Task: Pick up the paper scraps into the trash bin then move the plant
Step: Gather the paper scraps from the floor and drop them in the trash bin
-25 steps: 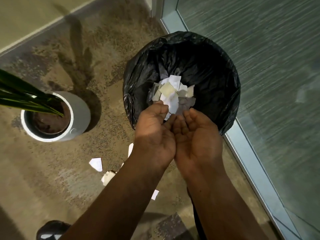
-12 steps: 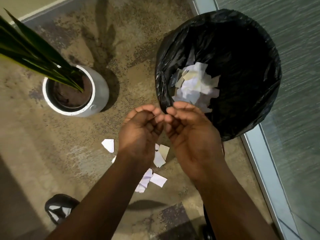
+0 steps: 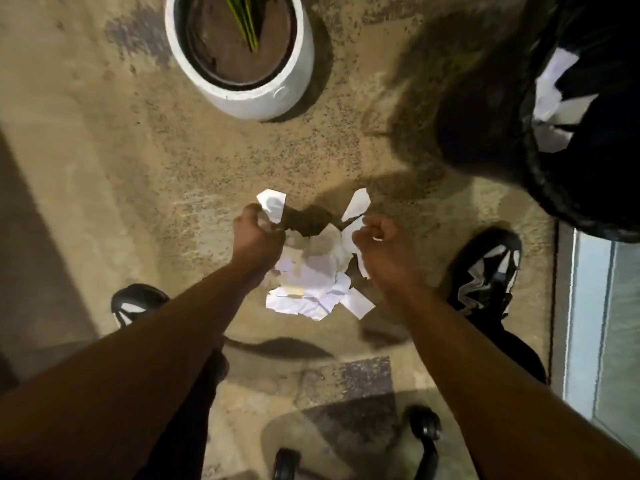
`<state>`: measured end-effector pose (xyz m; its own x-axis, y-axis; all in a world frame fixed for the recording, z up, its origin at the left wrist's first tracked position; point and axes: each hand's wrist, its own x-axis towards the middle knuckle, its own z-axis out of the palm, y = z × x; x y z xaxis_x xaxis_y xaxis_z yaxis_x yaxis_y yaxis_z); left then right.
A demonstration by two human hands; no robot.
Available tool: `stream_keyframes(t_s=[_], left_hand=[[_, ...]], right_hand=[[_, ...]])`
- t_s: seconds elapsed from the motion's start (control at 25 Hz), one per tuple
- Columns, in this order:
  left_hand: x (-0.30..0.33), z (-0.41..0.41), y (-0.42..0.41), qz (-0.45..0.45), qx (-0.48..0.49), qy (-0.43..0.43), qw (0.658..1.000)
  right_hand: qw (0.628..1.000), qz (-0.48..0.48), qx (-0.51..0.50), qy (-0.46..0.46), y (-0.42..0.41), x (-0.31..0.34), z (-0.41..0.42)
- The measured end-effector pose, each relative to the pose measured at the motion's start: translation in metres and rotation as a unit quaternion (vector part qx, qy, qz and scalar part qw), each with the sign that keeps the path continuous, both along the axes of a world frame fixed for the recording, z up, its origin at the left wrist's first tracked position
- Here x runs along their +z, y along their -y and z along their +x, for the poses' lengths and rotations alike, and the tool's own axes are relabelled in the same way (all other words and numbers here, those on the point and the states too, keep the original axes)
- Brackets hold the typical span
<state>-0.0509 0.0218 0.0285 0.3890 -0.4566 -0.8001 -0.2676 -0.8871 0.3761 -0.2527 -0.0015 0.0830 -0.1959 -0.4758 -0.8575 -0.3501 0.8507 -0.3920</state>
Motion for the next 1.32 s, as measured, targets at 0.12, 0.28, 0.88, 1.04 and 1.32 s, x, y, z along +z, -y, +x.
stream_keyframes(t_s=[0.12,0.28,0.88,1.04,1.32], left_hand=[[-0.033,0.018,0.0,-0.038,-0.085,0.0,0.996],[-0.062,0.023,0.024,-0.064,-0.09,0.033,0.993],[-0.063,0.029,0.006,-0.053,-0.129,-0.082,0.987],[-0.05,0.027,-0.025,-0.03,-0.282,-0.093,0.954],[-0.057,0.01,-0.044,-0.066,-0.453,0.004,0.889]], right_hand=[[0.985,-0.042,0.15,-0.076,0.021,-0.063,-0.004],[0.967,-0.031,0.216,-0.134,0.039,-0.12,-0.004],[0.905,-0.089,0.358,-0.212,0.046,-0.136,0.01],[0.937,-0.094,0.308,-0.133,0.045,-0.132,0.009],[0.764,-0.087,0.639,-0.018,-0.01,-0.115,0.027]])
